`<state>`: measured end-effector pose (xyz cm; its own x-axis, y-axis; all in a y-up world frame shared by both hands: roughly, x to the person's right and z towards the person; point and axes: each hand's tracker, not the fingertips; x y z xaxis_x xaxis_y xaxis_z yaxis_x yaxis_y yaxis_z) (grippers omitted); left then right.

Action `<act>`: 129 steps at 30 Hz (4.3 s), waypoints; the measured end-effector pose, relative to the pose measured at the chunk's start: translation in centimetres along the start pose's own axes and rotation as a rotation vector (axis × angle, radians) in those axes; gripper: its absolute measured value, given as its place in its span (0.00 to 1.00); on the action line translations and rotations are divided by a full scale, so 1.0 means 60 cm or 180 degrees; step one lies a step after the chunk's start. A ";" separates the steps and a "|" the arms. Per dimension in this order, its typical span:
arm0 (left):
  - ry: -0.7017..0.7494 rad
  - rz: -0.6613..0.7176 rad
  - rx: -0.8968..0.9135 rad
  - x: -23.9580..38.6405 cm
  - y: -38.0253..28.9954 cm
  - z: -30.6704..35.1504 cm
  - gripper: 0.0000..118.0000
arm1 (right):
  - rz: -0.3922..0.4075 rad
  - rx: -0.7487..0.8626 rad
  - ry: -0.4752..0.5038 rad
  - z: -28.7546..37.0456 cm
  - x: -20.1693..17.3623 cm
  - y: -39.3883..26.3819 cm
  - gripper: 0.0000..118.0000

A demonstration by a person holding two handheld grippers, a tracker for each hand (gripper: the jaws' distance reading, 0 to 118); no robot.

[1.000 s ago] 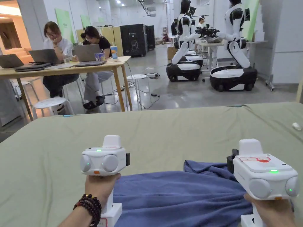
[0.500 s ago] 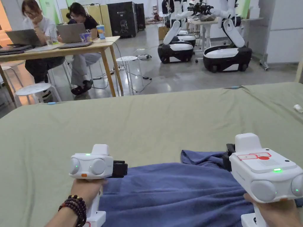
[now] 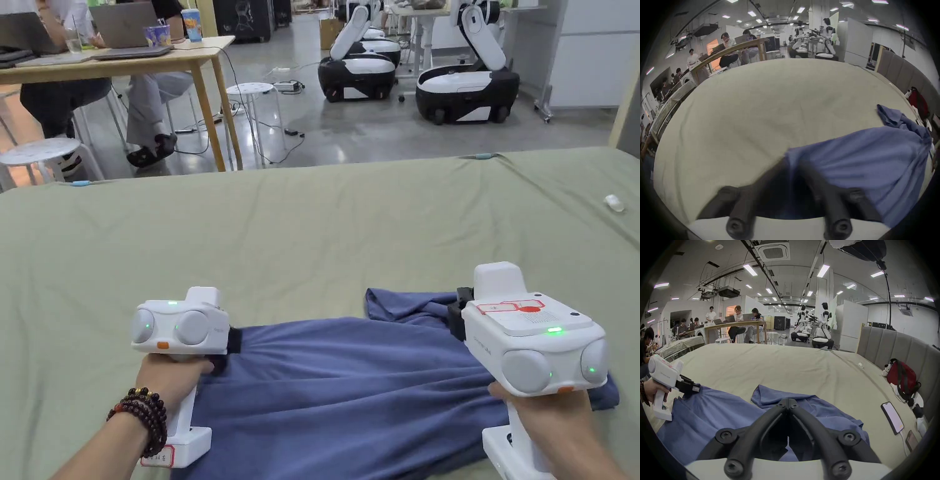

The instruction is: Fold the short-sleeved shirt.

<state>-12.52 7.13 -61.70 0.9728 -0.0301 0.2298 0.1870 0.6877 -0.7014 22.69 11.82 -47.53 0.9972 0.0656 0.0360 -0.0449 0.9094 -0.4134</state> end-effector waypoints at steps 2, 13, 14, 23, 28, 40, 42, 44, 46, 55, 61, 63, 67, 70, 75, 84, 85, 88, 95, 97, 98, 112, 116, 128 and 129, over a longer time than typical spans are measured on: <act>0.0173 -0.0125 0.0072 0.013 0.000 0.017 0.01 | -0.0001 0.0012 0.0007 0.009 0.004 0.005 0.00; 0.0072 -0.0009 0.0365 0.051 0.020 0.118 0.01 | -0.0136 -0.0382 -0.0261 0.103 0.171 0.009 0.54; 0.0074 -0.0004 0.0380 0.056 0.020 0.122 0.01 | -0.0146 -0.0425 -0.0326 0.108 0.187 0.002 0.70; 0.0050 0.0009 0.0358 0.079 0.022 0.116 0.01 | -0.0148 -0.0928 -0.0449 0.116 0.254 -0.081 0.74; 0.0061 -0.0058 0.0347 0.083 0.019 0.108 0.01 | -0.0112 -0.1242 -0.0380 0.058 0.246 -0.125 0.72; 0.0085 -0.0128 0.0351 0.082 0.022 0.093 0.01 | 0.0028 -0.1221 -0.0223 0.023 0.218 -0.122 0.09; 0.0098 -0.0064 0.0413 0.083 0.028 0.101 0.01 | 0.0156 -0.1018 -0.0283 0.032 0.205 -0.099 0.09; 0.0031 0.0085 0.0529 0.084 0.043 0.115 0.01 | 0.0171 -0.0817 -0.0283 0.034 0.189 -0.062 0.09; 0.0049 0.0125 0.0655 0.085 0.066 0.135 0.01 | 0.0122 -0.0635 -0.0219 0.031 0.174 -0.014 0.09; 0.0281 0.0100 0.1440 0.076 0.257 0.269 0.01 | 0.0239 -0.0019 -0.0068 0.003 0.087 0.227 0.09; 0.0413 -0.0038 0.1821 0.059 0.389 0.333 0.01 | 0.0196 0.0367 -0.0100 -0.019 0.075 0.380 0.09; 0.0436 0.0045 0.1930 0.047 0.427 0.345 0.01 | 0.0231 0.0464 -0.0159 -0.032 0.078 0.427 0.09; 0.0521 -0.0020 0.2113 0.026 0.498 0.368 0.01 | 0.0140 0.0541 -0.0221 -0.052 0.096 0.513 0.09; 0.0635 -0.0061 0.2224 0.012 0.539 0.386 0.01 | 0.0191 0.0620 -0.0345 -0.059 0.104 0.562 0.09; 0.0705 0.0012 0.2335 -0.003 0.563 0.401 0.01 | 0.0081 0.0656 -0.0350 -0.068 0.114 0.589 0.09; 0.0832 0.0037 0.2302 -0.033 0.563 0.390 0.01 | 0.0021 0.0563 -0.0325 -0.093 0.109 0.562 0.09; 0.0820 0.0035 0.2311 -0.034 0.560 0.389 0.01 | 0.0015 0.0543 -0.0317 -0.092 0.107 0.558 0.09; 0.0808 0.0033 0.2276 -0.029 0.547 0.380 0.01 | 0.0032 0.0508 -0.0310 -0.095 0.101 0.540 0.09; 0.0699 0.0048 0.2002 -0.013 0.452 0.297 0.01 | 0.0117 0.0290 -0.0256 -0.127 0.080 0.450 0.09; 0.0632 0.0157 0.1837 -0.011 0.423 0.268 0.01 | 0.0164 0.0171 -0.0252 -0.140 0.075 0.423 0.09; 0.0573 0.0174 0.1761 -0.010 0.408 0.253 0.01 | 0.0173 0.0136 -0.0249 -0.146 0.072 0.408 0.09; 0.0597 0.0156 0.1636 -0.028 0.332 0.263 0.01 | 0.0094 0.0090 -0.0205 -0.081 0.072 0.354 0.09; 0.0656 0.0116 0.1595 -0.021 0.269 0.311 0.01 | 0.0091 0.0071 -0.0165 -0.013 0.069 0.308 0.09; 0.0610 0.0156 0.1132 0.006 -0.019 0.357 0.01 | 0.0178 -0.0291 -0.0169 0.140 0.057 0.075 0.09; 0.0604 0.0140 0.1082 0.006 -0.041 0.354 0.01 | 0.0160 -0.0318 -0.0178 0.153 0.055 0.056 0.09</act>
<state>-15.54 20.85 -45.58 0.9928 -0.1069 0.0532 0.1194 0.8915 -0.4370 25.27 18.89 -40.44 0.9888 0.1353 0.0623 -0.0857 0.8592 -0.5044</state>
